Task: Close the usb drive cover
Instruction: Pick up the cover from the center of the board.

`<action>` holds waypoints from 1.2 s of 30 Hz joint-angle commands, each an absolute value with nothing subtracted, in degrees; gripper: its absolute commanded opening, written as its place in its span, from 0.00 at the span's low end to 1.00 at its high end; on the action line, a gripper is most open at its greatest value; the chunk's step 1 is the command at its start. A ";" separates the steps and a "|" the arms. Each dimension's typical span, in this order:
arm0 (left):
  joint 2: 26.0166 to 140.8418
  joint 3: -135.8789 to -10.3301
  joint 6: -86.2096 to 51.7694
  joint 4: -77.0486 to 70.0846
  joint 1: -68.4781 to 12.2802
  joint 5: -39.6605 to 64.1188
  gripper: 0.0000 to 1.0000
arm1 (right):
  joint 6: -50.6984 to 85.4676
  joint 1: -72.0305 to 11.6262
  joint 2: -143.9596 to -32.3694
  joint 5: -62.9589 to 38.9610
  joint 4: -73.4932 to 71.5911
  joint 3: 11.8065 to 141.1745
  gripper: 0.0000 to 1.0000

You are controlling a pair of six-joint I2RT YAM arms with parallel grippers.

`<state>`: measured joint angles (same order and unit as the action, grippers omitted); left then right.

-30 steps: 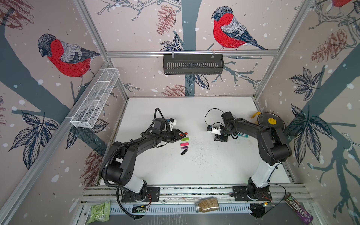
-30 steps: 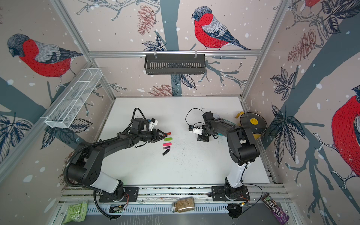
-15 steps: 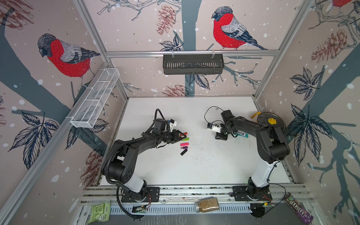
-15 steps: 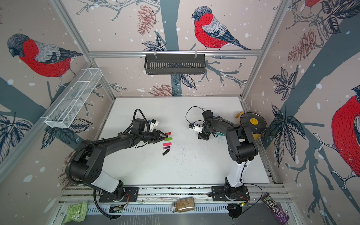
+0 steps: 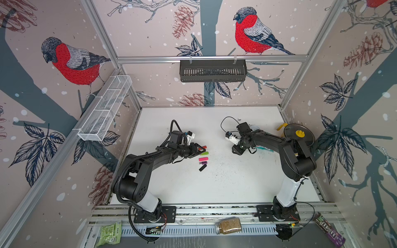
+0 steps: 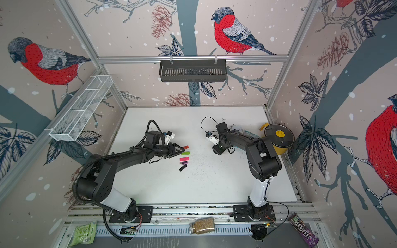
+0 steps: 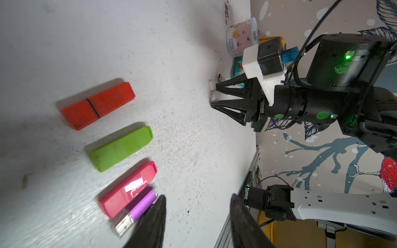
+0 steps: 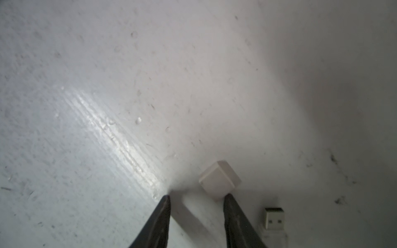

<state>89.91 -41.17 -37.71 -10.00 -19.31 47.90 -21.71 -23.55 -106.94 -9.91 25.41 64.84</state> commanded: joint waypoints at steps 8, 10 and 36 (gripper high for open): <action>87.80 -39.76 -37.80 -11.60 -19.25 48.52 0.48 | -12.67 -26.12 -110.64 -4.09 27.96 65.53 0.41; 87.89 -39.74 -37.94 -11.68 -19.29 48.51 0.48 | -13.17 -26.24 -110.48 -3.78 27.71 65.52 0.41; 88.58 -40.43 -37.85 -11.51 -19.25 48.51 0.48 | -23.89 -23.59 -109.57 -6.59 31.28 65.33 0.39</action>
<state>88.51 -40.07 -37.69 -10.00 -19.31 47.83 -21.52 -23.16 -108.33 -9.10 23.00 66.26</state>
